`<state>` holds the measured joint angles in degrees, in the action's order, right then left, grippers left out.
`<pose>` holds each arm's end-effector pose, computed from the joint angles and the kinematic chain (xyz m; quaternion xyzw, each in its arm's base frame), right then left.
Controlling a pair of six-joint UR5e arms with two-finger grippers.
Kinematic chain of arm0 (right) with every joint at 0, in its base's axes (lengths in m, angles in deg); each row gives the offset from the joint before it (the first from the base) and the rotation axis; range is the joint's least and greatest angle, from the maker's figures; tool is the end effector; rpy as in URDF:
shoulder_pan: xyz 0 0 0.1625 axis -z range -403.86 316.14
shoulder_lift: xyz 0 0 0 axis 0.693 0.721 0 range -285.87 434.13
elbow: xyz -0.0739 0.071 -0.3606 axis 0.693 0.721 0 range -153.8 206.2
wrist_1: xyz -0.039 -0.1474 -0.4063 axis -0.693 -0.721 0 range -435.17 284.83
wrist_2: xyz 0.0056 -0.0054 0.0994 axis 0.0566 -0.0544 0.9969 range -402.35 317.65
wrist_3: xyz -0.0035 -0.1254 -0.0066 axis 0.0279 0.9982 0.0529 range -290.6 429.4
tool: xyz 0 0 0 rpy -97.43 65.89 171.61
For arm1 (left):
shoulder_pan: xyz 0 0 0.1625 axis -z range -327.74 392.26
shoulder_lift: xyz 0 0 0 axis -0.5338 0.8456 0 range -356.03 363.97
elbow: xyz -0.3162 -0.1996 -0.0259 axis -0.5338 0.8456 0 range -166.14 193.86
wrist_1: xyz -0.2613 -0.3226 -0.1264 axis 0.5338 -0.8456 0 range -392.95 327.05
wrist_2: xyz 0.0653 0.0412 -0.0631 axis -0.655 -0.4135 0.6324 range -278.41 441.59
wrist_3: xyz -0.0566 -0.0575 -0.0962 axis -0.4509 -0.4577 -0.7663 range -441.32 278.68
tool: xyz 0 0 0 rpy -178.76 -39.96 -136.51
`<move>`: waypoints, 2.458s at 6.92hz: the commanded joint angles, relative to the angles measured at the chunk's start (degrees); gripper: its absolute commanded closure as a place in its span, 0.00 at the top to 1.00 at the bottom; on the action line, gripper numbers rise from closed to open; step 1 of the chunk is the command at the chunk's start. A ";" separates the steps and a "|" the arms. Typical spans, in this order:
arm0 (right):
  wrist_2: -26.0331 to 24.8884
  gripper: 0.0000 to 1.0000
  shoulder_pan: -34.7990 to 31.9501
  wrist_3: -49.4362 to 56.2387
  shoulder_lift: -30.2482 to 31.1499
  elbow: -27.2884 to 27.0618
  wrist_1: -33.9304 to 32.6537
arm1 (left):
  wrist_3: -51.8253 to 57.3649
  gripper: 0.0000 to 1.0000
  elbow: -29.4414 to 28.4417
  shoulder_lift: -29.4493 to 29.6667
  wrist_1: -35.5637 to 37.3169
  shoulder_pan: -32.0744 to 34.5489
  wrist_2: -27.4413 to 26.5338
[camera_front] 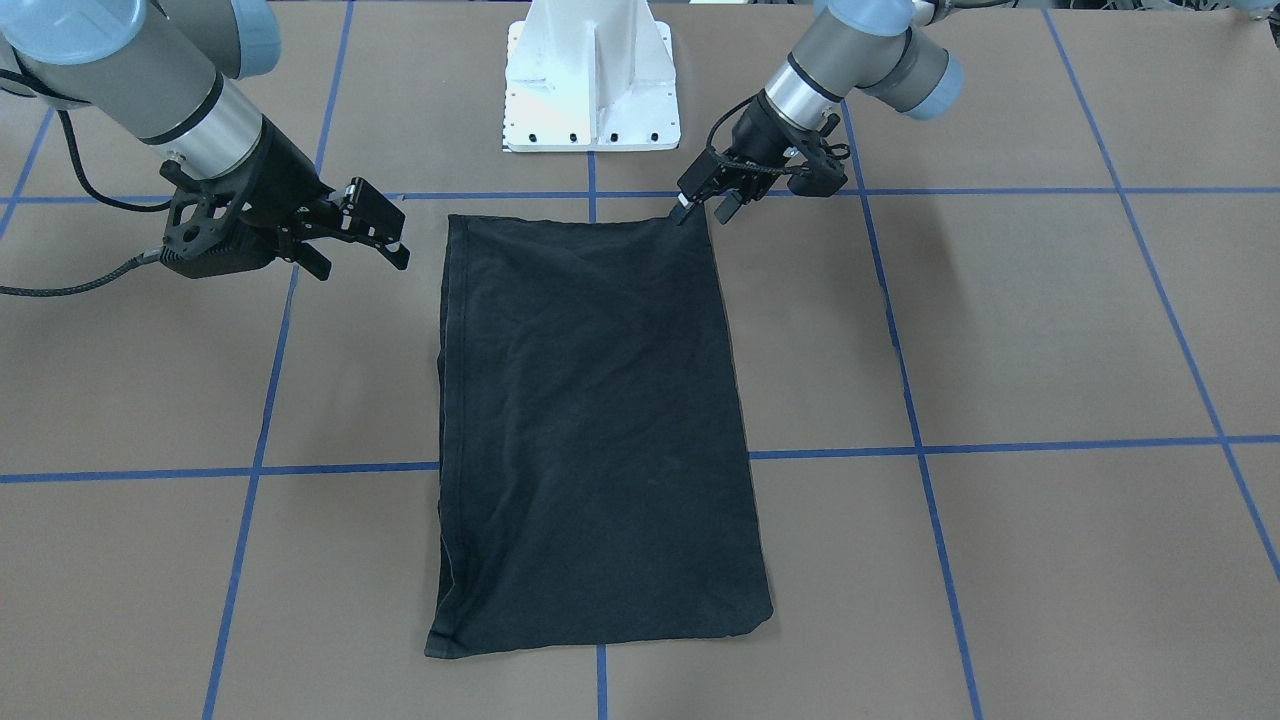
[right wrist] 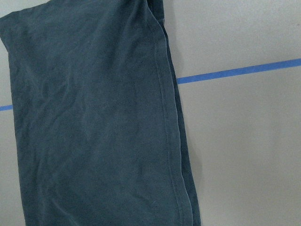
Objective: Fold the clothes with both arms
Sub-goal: 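Grasp the shirt's near corner with the left gripper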
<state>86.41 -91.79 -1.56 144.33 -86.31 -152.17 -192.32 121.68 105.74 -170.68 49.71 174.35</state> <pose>-0.3412 -0.4595 0.2109 -0.0036 -0.5274 0.0593 0.8476 0.5150 -0.2952 0.2557 -0.0382 0.6237 -0.2427 0.7420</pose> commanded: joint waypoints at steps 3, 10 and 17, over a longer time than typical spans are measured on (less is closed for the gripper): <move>-0.09 1.00 0.11 -0.06 0.03 0.27 0.00 | 0.00 1.00 -1.65 -0.25 0.01 -3.64 -0.65; 0.17 1.00 0.02 0.11 0.11 0.27 0.00 | 0.00 0.86 -2.88 0.18 0.10 -5.67 -0.65; 0.17 1.00 0.02 0.38 0.38 0.45 0.00 | 0.78 0.00 -3.85 0.54 0.10 -5.76 -0.82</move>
<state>86.59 -91.77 -1.16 144.52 -85.77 -152.17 -192.09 117.87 106.27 -170.62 43.89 173.58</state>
